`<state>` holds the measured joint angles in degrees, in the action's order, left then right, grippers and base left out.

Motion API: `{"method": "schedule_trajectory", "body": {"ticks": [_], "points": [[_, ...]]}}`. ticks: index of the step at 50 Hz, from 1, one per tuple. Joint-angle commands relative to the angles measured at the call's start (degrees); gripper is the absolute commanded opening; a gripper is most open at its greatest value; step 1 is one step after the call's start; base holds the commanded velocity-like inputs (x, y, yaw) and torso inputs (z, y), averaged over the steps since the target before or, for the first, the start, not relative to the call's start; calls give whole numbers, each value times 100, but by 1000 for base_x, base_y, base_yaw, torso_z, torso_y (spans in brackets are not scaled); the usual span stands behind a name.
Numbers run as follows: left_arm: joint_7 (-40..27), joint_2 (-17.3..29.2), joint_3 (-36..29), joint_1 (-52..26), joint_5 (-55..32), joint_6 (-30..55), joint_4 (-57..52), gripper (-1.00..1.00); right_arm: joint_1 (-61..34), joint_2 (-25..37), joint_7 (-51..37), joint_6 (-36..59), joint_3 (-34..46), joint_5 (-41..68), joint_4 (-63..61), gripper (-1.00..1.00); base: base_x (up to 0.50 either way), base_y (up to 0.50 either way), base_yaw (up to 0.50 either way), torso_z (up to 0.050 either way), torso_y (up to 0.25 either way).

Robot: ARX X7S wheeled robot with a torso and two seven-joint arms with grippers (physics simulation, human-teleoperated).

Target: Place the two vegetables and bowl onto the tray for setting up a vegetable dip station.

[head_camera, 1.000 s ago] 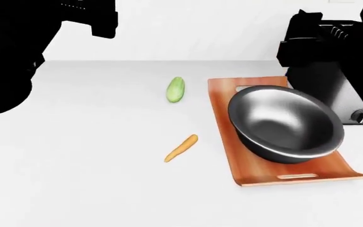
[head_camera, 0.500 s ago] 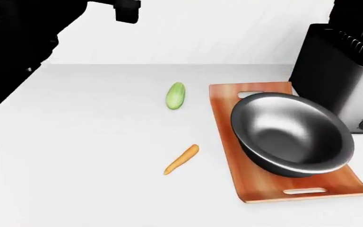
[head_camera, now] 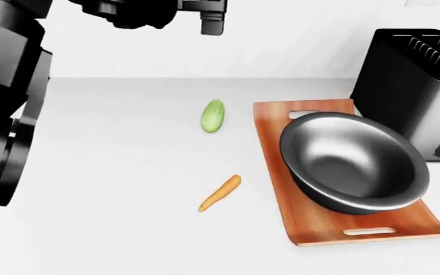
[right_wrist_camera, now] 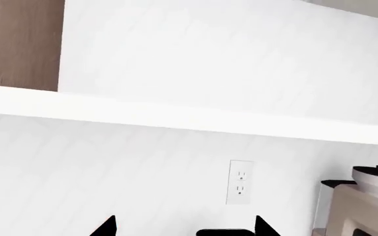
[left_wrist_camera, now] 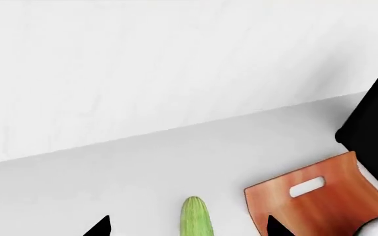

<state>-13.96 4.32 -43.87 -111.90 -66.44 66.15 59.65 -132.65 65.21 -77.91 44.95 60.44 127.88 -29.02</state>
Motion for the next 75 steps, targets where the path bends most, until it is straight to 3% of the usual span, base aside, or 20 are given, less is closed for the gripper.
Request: {"method": "schedule_trajectory", "body": {"ticks": [1,11,16,25,33,45,53,75], "points": [[459,-429,-24,-59,-101,-33,1532,100,-173,-32,-490,566,-526,451,204,100,0,0,0,0,0],[473,-431,-502,189,-639,-108,1532,100,-60,116,-902,988,-1008,775,264,100,0,0,0,0,0],[615,-431,-1377,212,-1477,-180,1531,100,-85,177,-992,1133,-1122,839,365,100,0,0,0,0,0],[1110,-431,-3837,171,-3222,-438,1360,100,43,427,-1009,1149,-1289,865,299,100,0,0,0,0,0],[1220,-431,-4896,264,-3907,-871,1217,100,208,648,-923,1090,-1351,858,163,100,0,0,0,0,0],[748,-431,-5194,341,-4233,-1328,1426,100,377,794,-795,1065,-1407,784,93,100,0,0,0,0,0],[839,-432,-5253,367,-4146,-1320,1323,100,419,889,-409,959,-1666,771,-41,100,65,0,0,0,0],[1406,-432,-4943,406,-3502,-918,1013,100,388,985,-484,1107,-1872,827,-55,100,182,0,0,0,0]]}}
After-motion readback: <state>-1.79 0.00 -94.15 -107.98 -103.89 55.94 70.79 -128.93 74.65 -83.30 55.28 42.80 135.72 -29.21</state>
